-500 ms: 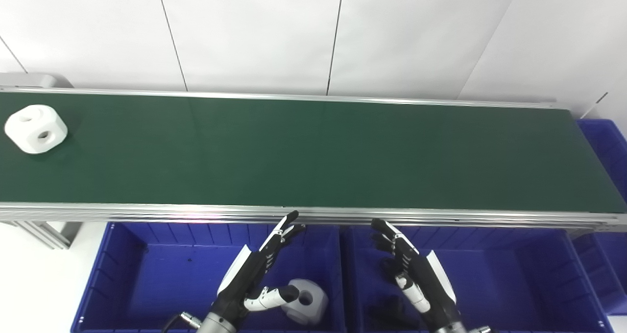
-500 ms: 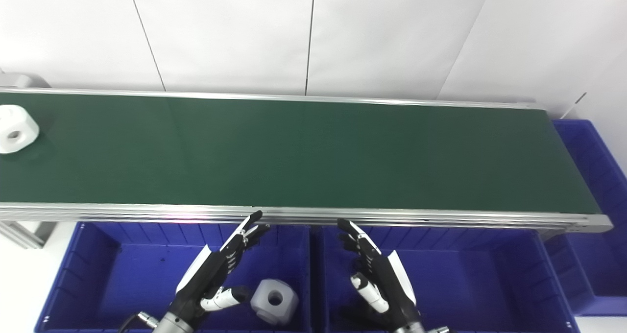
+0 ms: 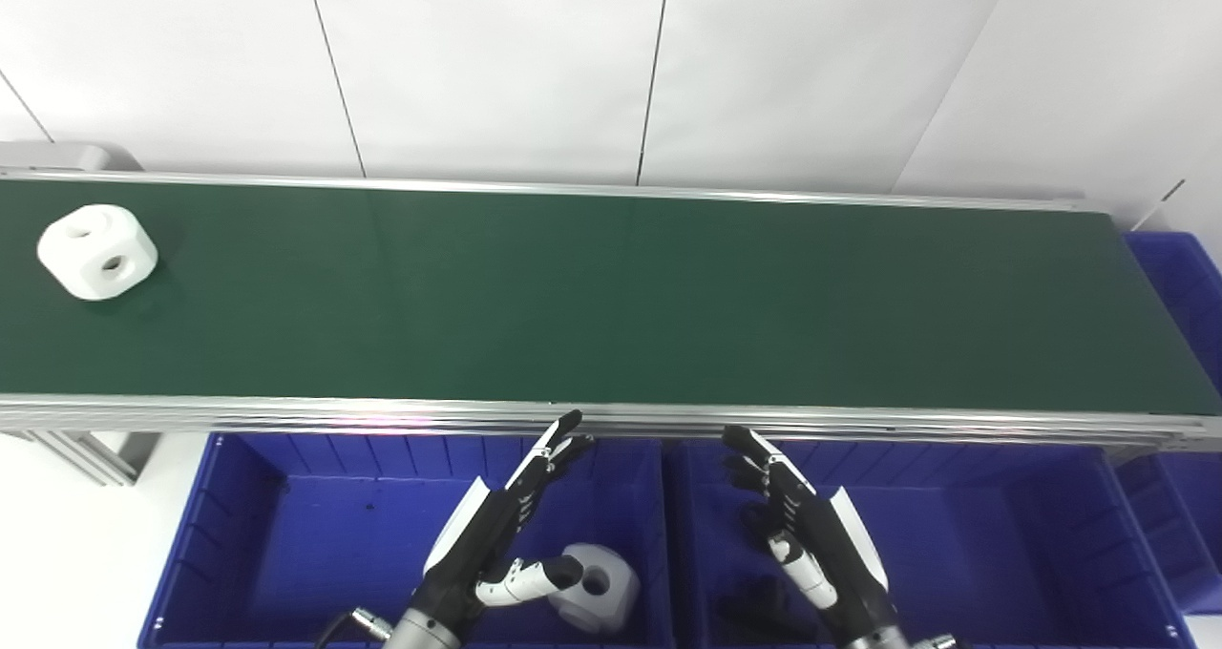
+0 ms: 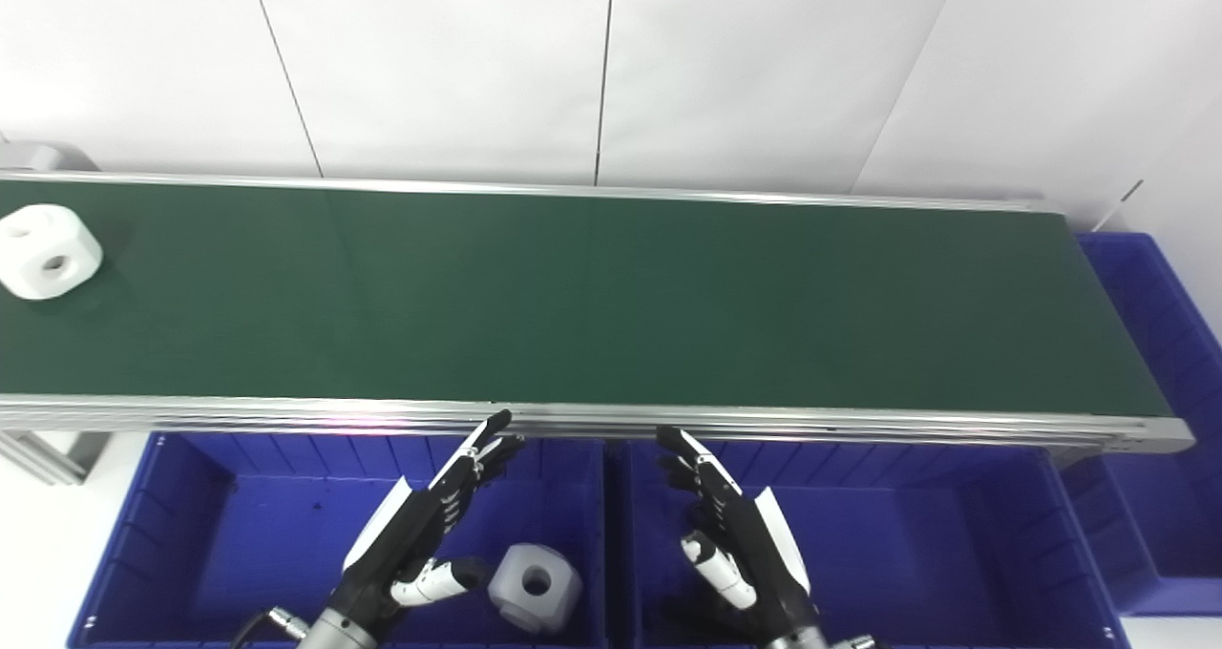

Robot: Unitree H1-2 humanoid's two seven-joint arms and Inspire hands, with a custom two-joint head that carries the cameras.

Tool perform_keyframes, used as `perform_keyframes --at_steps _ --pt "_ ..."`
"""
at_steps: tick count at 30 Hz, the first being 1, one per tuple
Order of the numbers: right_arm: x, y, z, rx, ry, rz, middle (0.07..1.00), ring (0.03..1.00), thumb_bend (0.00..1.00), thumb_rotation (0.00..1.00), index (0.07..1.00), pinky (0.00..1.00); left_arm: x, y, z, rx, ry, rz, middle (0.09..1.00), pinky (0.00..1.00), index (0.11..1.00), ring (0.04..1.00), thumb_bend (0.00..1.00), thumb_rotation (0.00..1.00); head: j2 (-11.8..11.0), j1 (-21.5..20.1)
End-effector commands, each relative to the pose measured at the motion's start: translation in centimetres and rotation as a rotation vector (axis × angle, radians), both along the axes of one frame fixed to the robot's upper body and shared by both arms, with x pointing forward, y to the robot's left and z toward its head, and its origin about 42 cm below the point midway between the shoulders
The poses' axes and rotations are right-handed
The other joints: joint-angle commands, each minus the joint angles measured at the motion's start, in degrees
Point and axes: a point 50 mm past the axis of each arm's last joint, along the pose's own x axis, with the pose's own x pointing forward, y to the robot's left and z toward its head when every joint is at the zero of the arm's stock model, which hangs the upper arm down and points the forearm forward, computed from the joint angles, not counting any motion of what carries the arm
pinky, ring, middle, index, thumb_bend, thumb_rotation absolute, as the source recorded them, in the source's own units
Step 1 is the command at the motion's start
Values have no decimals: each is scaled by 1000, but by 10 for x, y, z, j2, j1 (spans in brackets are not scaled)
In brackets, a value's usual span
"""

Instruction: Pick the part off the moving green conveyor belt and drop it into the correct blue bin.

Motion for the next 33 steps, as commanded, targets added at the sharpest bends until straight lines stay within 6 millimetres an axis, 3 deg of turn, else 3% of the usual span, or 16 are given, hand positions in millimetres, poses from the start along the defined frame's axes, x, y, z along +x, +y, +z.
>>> perform_keyframes --at_steps 1,33 --pt "4 2 12 20 -88 7 901 855 909 1000 903 817 5 -3 9 -29 -45 5 932 960 986 953 1000 785 -1 1" --pt "5 2 9 26 -81 6 899 837 900 1000 896 796 5 -4 8 -30 -39 3 931 975 985 960 1000 783 -3 0"
